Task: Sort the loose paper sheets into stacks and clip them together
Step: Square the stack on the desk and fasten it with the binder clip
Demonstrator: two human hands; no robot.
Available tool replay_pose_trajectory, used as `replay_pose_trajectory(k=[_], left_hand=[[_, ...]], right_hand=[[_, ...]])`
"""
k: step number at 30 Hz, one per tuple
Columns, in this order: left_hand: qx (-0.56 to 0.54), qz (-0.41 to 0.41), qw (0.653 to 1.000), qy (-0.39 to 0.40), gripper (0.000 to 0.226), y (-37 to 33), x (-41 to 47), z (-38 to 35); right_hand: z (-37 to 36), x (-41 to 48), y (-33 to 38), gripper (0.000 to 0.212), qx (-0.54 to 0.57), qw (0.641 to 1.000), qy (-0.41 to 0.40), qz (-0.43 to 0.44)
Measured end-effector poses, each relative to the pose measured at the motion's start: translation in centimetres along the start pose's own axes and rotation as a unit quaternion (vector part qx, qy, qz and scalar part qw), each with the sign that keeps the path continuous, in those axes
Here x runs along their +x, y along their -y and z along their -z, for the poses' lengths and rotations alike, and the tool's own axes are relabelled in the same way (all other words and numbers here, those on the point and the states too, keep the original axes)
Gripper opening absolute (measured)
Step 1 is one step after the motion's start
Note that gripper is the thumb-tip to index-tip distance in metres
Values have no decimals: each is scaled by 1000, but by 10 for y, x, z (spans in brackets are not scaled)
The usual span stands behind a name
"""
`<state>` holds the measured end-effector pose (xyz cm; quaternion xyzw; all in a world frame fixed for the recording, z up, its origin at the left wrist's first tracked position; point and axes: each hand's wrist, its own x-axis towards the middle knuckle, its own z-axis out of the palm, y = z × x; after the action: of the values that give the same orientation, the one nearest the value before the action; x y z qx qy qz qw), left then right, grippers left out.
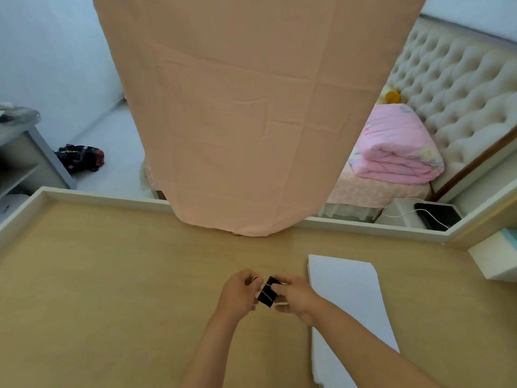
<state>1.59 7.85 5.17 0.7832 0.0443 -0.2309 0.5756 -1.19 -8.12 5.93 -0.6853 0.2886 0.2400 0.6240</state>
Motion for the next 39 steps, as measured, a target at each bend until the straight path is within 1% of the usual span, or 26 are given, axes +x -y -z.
replay_pose_trajectory(k=[3,5,7,9,11,13,14,16,18,19,20,21,23,25,27,29,31,32,36,39], left_hand=[[43,40,998,2,17,33,6,2],[68,56,996,-2,18,51,10,4],[112,68,991,-9,18,62,15,5],[159,66,985,-7,19,69,24,5],[201,57,978,6,22,72,34,1],[231,62,971,6,27,67,39,-5],[251,63,966,-3,30,65,41,-9],[312,43,948,-55,42,57,41,-18],[353,-37,927,-120,45,44,38,-33],[349,-79,924,-136,43,36,37,-43],[333,-105,927,-135,41,30,37,-56],[304,-111,939,-114,42,23,36,-70],[249,-81,964,-40,47,12,35,-101],[231,-16,972,37,59,6,35,-131],[227,58,967,98,74,6,37,-157],[217,118,961,128,88,9,41,-176],[210,145,959,121,104,19,49,-192],[223,149,957,110,106,20,51,-198],[331,149,931,35,96,13,45,-215],[355,159,921,8,93,13,43,-217]], right_hand=[[-10,9,-20,67,7,998,-1,-63],[-14,13,-34,72,-17,997,-8,-80],[-15,15,-45,67,-29,996,-26,-83],[-10,12,-51,57,-27,995,-50,-82],[3,6,-53,48,-32,994,-87,-65],[25,-4,-55,44,-31,991,-126,-40],[38,-9,-57,41,-31,989,-143,-30],[69,-18,-63,34,-42,982,-181,-14],[102,-23,-70,32,-54,972,-229,-3],[119,-24,-73,31,-58,965,-256,1],[134,-25,-77,31,-67,956,-285,1],[149,-24,-82,32,-79,947,-310,-3],[177,-22,-95,36,-101,935,-338,-29],[202,-19,-107,41,-138,931,-331,-69],[218,-13,-118,43,-152,936,-301,-100],[224,-9,-123,33,-128,950,-264,-107],[227,-7,-127,21,-116,955,-254,-103],[228,-5,-128,20,-111,955,-255,-99],[238,2,-128,22,-58,961,-249,-106],[244,10,-126,24,-6,971,-204,-122]])
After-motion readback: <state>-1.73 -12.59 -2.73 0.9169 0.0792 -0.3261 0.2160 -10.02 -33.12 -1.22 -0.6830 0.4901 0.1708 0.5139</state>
